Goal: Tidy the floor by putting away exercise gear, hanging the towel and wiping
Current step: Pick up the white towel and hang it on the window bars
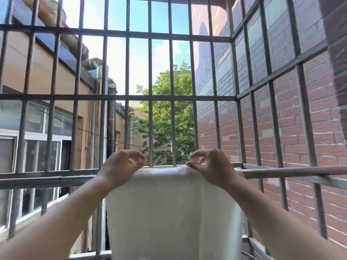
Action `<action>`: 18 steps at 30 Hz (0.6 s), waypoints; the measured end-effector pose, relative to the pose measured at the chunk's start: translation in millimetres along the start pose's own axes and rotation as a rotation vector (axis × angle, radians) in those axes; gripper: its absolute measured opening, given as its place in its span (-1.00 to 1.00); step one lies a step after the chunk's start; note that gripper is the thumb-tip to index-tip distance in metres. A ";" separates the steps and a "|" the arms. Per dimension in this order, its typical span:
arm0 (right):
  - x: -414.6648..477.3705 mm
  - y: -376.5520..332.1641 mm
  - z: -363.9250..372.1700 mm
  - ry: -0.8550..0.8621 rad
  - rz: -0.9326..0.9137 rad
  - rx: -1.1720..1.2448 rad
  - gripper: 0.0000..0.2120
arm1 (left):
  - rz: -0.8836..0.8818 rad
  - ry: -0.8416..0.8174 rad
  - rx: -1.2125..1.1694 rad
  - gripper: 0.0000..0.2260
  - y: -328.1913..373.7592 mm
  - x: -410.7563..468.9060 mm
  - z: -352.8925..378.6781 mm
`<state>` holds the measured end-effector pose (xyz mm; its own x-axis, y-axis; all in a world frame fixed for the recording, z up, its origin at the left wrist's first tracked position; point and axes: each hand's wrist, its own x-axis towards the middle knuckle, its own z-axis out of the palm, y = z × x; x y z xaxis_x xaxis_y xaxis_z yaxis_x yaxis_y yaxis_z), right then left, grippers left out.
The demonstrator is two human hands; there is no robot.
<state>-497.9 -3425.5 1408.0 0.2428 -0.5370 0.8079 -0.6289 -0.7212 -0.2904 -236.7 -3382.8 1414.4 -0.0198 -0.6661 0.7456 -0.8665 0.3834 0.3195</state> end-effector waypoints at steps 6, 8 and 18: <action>-11.5 -2.2 15.6 -0.302 -0.095 -0.076 -0.65 | 0.051 -0.145 0.141 -0.74 7.8 -16.3 33.0; -12.0 -0.7 15.2 -0.331 -0.104 -0.126 -0.62 | 0.070 -0.130 0.238 -0.69 9.3 -19.1 35.6; -19.6 -1.3 18.7 -0.254 -0.176 -0.265 -0.66 | 0.086 -0.211 0.439 -0.61 15.6 -26.3 32.3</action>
<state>-488.0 -3422.2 1383.0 0.5176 -0.5304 0.6714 -0.7222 -0.6916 0.0103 -265.8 -3379.9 1380.8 -0.1618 -0.7766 0.6089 -0.9847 0.1673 -0.0482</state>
